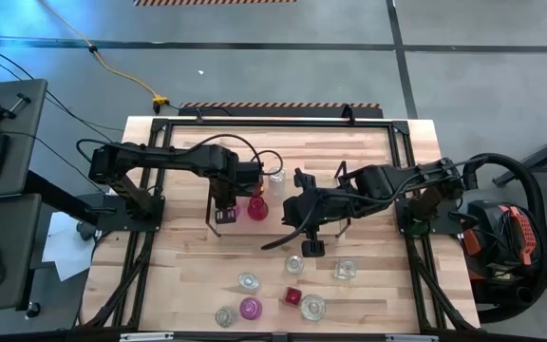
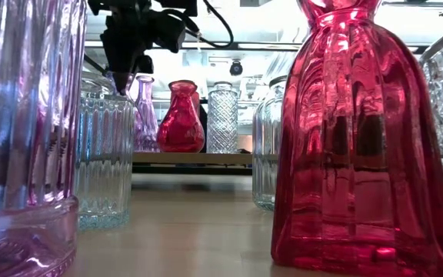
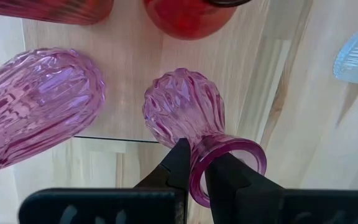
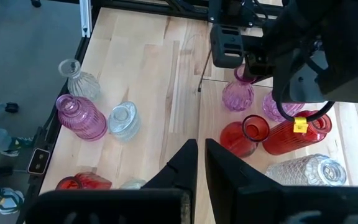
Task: Sort vases onto shelf
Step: Put the pink vase aligned with the other pink vase on the shelf
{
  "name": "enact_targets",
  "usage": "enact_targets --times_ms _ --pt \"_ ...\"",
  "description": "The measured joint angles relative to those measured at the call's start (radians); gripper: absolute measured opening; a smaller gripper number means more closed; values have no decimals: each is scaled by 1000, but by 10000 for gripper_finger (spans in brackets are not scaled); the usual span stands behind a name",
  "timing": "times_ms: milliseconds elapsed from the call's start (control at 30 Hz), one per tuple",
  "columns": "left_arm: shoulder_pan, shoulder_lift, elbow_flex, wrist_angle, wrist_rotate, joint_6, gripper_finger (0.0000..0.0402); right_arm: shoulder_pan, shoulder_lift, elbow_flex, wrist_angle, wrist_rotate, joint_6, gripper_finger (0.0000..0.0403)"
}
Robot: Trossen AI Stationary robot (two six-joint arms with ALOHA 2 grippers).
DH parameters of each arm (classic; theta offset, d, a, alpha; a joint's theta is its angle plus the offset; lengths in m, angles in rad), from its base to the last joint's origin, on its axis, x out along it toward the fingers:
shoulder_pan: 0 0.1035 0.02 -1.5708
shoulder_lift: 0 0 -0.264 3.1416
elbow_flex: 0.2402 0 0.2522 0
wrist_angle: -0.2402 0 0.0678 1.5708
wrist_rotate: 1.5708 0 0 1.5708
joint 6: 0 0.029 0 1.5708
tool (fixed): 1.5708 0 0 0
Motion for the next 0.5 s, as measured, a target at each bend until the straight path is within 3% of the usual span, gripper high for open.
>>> enact_targets --times_ms 200,500 --pt "0 0 0 0 -1 -11 28 0 0 0 0 0 0 16" --pt "0 0 -2 -1 -14 -24 80 0 0 0 0 0 0 16"
